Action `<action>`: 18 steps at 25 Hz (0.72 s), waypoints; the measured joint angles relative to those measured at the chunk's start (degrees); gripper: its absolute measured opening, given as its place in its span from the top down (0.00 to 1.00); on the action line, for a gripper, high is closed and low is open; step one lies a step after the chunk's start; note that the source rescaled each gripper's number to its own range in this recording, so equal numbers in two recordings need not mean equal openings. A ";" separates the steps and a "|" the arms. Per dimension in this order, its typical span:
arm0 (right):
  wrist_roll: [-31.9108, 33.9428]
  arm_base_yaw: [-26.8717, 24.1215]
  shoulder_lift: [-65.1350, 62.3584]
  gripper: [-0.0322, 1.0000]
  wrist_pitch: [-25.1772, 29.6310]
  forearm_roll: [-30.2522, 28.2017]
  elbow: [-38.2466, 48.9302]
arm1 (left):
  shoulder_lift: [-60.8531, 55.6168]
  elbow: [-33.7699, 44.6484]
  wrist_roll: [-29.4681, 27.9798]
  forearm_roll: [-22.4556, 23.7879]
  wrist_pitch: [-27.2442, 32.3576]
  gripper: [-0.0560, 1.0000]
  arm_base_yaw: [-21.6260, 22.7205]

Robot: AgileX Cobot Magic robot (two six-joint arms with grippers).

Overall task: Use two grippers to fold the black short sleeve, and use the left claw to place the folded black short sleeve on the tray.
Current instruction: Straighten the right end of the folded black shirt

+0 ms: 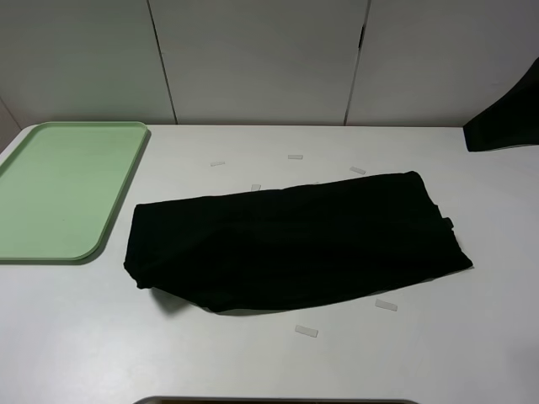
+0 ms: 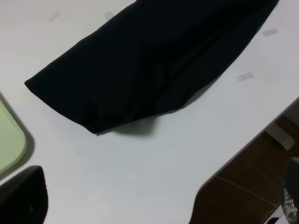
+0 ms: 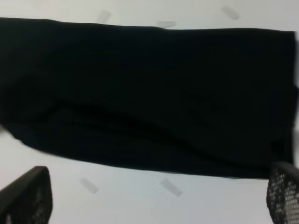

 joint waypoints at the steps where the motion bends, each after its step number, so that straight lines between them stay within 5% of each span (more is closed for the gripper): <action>1: -0.33 0.00 0.00 0.00 0.17 0.94 0.00 | 0.00 0.00 0.00 0.00 0.00 0.00 0.00; 11: -1.68 0.20 0.00 0.00 -0.31 4.49 2.46 | 0.00 0.00 0.00 0.00 0.00 0.00 0.00; 18: -3.98 8.18 7.12 0.00 -6.83 6.60 6.68 | 0.00 0.00 0.00 0.00 0.00 0.00 0.00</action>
